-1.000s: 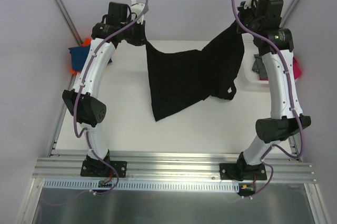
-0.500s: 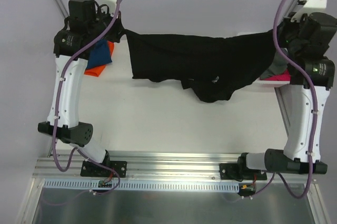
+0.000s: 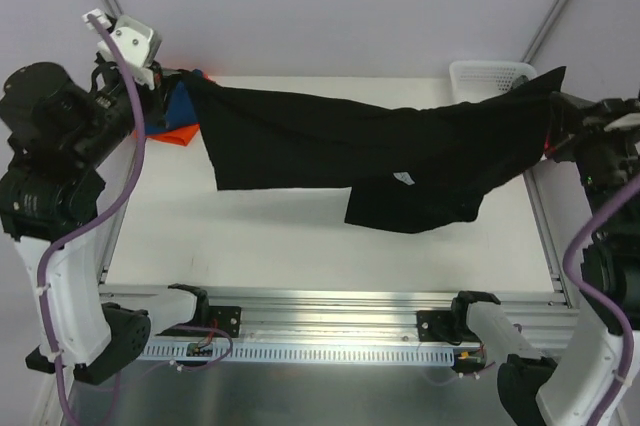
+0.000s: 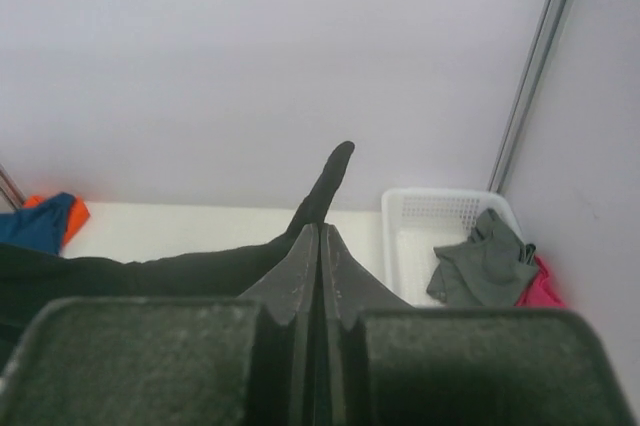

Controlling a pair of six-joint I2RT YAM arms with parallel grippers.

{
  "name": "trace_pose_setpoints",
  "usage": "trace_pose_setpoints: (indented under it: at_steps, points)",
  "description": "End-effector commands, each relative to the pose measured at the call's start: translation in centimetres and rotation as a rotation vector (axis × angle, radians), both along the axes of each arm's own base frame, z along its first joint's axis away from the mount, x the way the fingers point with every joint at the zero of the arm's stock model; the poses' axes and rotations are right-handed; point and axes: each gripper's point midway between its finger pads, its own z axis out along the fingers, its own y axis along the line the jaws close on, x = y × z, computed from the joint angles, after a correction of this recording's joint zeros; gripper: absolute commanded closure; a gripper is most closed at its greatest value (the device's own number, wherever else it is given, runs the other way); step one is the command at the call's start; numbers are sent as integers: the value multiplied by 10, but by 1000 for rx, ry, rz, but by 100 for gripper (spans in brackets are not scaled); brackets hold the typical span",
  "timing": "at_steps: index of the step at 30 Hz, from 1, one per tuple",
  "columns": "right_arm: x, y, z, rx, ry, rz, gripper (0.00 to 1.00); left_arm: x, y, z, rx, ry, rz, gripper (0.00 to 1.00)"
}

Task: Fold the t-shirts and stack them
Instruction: Flatten the tshirt out

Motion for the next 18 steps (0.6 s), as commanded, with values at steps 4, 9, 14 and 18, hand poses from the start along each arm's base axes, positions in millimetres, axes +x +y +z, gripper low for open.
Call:
trace_pose_setpoints:
  at_steps: [4, 9, 14, 18]
  points:
    - [4, -1, 39, 44, -119, -8, 99, 20, 25, 24, 86, -122, 120, 100]
    - [76, -13, 40, 37, -74, -50, 99, 84, 28, 28, 125, -128, 191, 100]
    - [126, -19, 54, 25, -83, -66, 99, 142, 36, 37, 133, -157, 257, 100]
    - [150, -20, 62, 13, -94, -60, 99, 157, 38, 58, 127, -236, 271, 100]
